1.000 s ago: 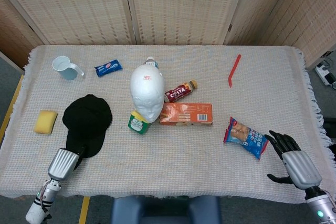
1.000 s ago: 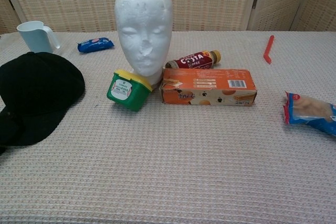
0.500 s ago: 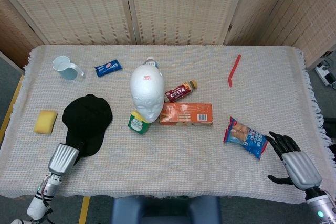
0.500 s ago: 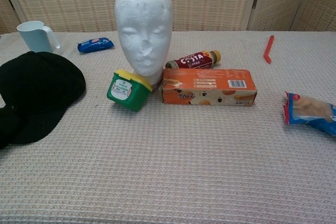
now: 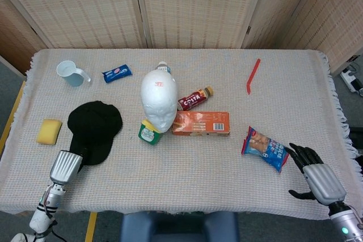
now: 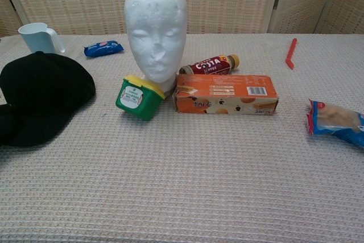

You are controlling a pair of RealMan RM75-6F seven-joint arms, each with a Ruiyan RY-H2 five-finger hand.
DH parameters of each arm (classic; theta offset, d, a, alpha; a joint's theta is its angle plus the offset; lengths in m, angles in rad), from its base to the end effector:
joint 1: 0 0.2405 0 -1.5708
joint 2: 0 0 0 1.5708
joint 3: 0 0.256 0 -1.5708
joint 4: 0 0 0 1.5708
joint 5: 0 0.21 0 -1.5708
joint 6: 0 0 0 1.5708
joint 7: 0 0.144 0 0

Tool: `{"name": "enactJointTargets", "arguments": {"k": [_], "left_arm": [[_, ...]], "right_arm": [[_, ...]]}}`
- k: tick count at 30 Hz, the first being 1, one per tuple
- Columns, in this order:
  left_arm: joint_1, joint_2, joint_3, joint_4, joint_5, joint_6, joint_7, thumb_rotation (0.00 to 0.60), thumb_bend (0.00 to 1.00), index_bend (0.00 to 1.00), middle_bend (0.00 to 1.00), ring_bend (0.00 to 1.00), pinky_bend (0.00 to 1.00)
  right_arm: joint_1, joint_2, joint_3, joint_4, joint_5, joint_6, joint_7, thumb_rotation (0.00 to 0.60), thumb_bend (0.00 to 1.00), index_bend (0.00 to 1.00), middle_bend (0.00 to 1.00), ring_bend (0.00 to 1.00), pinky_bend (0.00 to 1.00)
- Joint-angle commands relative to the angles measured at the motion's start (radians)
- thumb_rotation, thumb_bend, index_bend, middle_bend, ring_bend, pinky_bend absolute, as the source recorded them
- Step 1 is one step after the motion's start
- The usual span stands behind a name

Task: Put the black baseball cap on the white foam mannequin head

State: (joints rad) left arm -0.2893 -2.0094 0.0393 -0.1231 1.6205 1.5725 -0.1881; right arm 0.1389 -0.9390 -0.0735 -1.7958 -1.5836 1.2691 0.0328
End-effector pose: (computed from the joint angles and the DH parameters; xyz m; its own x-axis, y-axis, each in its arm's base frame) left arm -0.3457 0.2515 0.0089 0.7073 -0.1900 0.6809 0.6268 -0.2768 -0.7284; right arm -0.2911 -0.1609 0.1512 0.3838 -0.3143 0.8683 -0.9233 -0.1133 0.3671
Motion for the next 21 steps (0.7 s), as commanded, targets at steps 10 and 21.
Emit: {"name": "enactJointTargets", "arguments": {"k": [10, 21], "left_arm": [[-0.038, -0.008, -0.048, -0.005, -0.050, 0.014, -0.028, 0.600, 0.41, 0.60, 1.00, 1.00, 1.00], [-0.089, -0.011, -0.118, -0.012, -0.119, 0.037, -0.075, 0.600, 0.43, 0.69, 1.00, 1.00, 1.00]], "right_arm": [[0.003, 0.003, -0.003, -0.003, 0.000, -0.007, 0.001, 0.600, 0.04, 0.00, 0.00, 0.00, 0.00], [0.011, 0.012, -0.008, -0.008, 0.007, -0.027, 0.000, 0.600, 0.04, 0.00, 0.00, 0.00, 0.00]]}}
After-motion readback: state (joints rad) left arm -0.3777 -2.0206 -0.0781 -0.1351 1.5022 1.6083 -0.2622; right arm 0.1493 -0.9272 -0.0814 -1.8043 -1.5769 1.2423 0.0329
